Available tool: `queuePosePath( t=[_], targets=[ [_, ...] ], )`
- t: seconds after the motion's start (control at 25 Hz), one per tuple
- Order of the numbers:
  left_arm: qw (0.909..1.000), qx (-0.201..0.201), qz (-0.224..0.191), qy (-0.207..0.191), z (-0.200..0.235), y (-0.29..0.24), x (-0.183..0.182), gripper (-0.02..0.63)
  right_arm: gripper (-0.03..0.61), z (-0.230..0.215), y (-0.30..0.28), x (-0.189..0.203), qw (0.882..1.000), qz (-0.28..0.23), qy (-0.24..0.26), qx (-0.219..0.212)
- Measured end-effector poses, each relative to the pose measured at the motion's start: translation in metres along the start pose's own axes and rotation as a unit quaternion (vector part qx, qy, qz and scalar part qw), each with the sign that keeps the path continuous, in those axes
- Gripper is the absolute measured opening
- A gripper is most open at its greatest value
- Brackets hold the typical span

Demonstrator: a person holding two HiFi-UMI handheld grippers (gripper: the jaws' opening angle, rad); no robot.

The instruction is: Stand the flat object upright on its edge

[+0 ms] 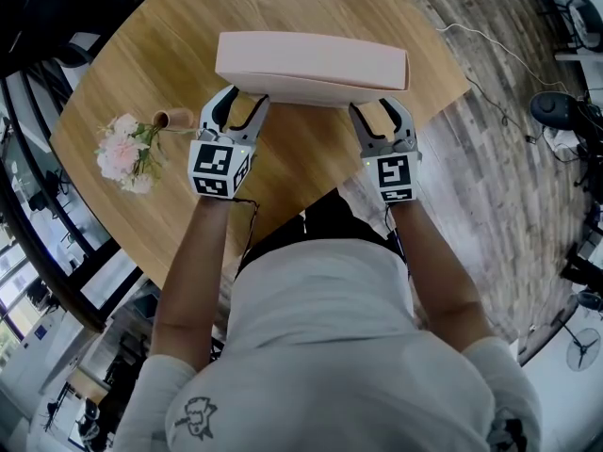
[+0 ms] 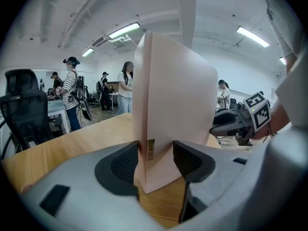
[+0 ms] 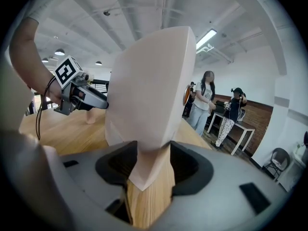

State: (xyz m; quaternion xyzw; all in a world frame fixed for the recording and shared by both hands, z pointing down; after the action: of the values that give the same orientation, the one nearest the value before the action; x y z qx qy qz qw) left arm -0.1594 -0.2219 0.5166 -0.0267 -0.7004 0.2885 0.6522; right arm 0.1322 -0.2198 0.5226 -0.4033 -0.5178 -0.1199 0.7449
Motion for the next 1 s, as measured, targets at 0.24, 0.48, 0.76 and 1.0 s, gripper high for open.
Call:
queuePosePath(
  t=[0.24,0.48,0.76,1.0],
  targets=[
    [0.9999,0.003,0.01,-0.004,-0.001,0.002,0.007,0.222,0.222,0.004,0.003,0.003,1.0,0.004,-0.003,-0.003],
    [0.9999,0.0,0.017,-0.003,0.002,0.006,0.011,0.222,0.222,0.006,0.003,0.004,1.0,0.006,-0.009,-0.001],
    [0.9998,-0.004,0.017,-0.002,0.001,0.013,0.012,0.222,0.229,0.006,0.008,0.004,1.0,0.005,-0.022,0.003],
    [0.9998,-0.009,0.014,0.007,0.003,0.033,0.01,0.222,0.233,0.014,0.02,-0.001,0.999,-0.002,-0.038,0.01]
  ],
)
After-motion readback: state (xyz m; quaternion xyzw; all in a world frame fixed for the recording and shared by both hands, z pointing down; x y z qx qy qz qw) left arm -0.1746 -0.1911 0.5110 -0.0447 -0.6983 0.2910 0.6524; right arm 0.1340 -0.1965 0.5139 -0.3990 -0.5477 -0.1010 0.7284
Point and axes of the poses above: the fingertips, and each gripper's own axes: y backward along the fingers, z to its left, x out of its underside, the point moved 10 cm from there along y, backward along the fingers, and after that the axes turned 9 degrees about -x, right-handed, at the moved point
